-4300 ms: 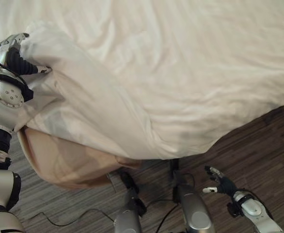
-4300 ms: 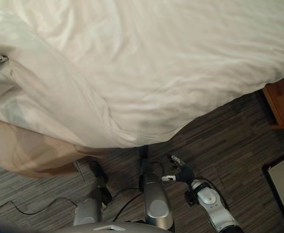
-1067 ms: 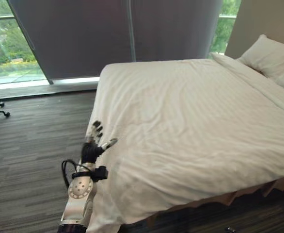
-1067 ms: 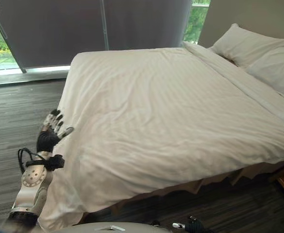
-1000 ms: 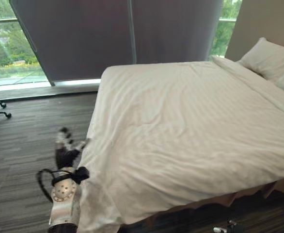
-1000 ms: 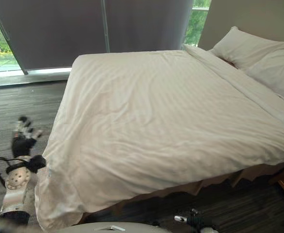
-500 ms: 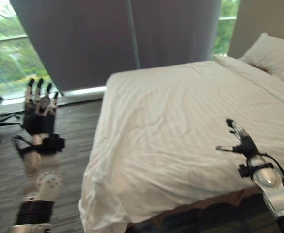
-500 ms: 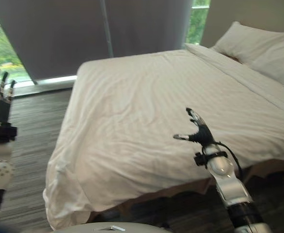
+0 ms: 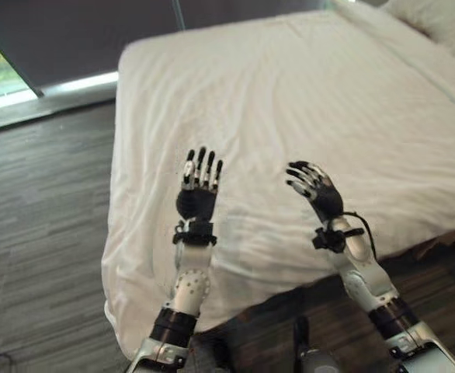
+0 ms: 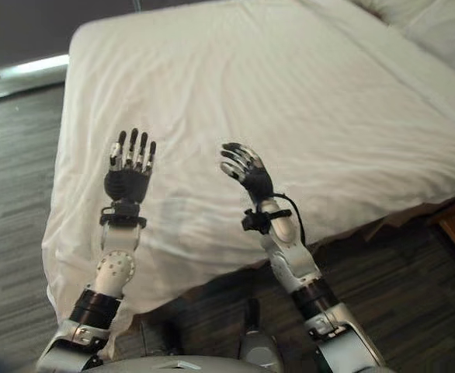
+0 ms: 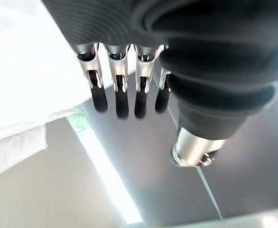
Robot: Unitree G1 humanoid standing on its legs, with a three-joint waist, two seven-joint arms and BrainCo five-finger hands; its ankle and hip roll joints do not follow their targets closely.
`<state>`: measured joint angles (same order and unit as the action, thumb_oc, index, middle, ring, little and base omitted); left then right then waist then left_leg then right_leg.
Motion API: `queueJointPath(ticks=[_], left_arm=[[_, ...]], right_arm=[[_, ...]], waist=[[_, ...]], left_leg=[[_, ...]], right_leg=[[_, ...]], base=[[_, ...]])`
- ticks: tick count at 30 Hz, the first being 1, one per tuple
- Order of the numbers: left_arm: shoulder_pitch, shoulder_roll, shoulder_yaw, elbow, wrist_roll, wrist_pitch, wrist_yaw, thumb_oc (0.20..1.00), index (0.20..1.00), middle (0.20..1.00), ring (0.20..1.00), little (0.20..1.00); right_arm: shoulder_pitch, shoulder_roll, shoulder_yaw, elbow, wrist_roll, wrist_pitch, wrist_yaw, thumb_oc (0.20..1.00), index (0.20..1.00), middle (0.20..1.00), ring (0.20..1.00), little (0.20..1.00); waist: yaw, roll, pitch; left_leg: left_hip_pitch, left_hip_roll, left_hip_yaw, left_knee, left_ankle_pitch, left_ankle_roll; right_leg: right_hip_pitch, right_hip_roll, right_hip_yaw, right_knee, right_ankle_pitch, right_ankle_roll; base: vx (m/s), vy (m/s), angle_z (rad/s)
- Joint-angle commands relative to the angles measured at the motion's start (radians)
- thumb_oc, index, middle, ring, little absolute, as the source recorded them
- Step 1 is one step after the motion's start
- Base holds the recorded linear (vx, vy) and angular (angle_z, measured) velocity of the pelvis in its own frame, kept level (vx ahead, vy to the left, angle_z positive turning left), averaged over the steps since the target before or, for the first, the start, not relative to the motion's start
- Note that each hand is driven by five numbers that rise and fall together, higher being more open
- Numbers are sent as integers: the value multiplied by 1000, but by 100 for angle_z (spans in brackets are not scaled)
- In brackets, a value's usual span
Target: Making the bed.
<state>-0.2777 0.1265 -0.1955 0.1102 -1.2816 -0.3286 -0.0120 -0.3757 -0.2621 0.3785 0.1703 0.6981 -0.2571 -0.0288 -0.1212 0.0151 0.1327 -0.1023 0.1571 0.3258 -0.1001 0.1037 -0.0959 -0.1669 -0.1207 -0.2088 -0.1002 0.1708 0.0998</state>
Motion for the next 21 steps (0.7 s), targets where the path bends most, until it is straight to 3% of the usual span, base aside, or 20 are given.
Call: queueJointPath(ticks=[1, 7, 11, 16, 21], left_arm=[[-168, 28, -27, 25, -30, -55, -12, 200, 200, 200, 200, 200], [-278, -40, -62, 89, -57, -91, -2, 200, 200, 200, 200, 200], [-309, -59, -67, 105, -60, -101, 0, 200, 200, 200, 200, 200], [-324, -56, -58, 161, -62, -91, -1, 200, 200, 200, 200, 200], [-229, 17, 66, 222, -40, -57, -18, 200, 200, 200, 200, 200]], right_arm=[[-138, 89, -48, 5, 207, -138, 32, 200, 200, 200, 200, 200], [-237, 199, -63, 64, 377, -220, 32, 200, 200, 200, 200, 200], [-277, 218, -64, 106, 392, -234, 21, 200, 200, 200, 200, 200], [-290, 222, -33, 209, 399, -212, 21, 200, 200, 200, 200, 200], [-210, 189, -62, 273, 374, -166, 36, 200, 200, 200, 200, 200]], waist=[[30, -17, 80], [48, -5, 152], [58, 0, 185], [67, 14, 239], [76, 24, 253]], left_leg=[[3, 28, -4, 13, -99, -24], [-99, 46, -16, 13, -63, -45], [-136, 51, -17, 13, -52, -51], [-175, 53, -21, 13, -39, -56], [-173, 53, -21, 13, -40, -56]], right_leg=[[-17, -60, 20, 32, -139, 78], [-117, -72, 12, 45, -123, 84], [-149, -79, 8, 47, -116, 87], [-190, -85, -1, 53, -103, 91], [-185, -86, -16, 49, -99, 88]], base=[[-134, -39, -8], [-105, -41, 4], [-72, -22, 0], [-77, -14, 2], [-17, -1, 2]])
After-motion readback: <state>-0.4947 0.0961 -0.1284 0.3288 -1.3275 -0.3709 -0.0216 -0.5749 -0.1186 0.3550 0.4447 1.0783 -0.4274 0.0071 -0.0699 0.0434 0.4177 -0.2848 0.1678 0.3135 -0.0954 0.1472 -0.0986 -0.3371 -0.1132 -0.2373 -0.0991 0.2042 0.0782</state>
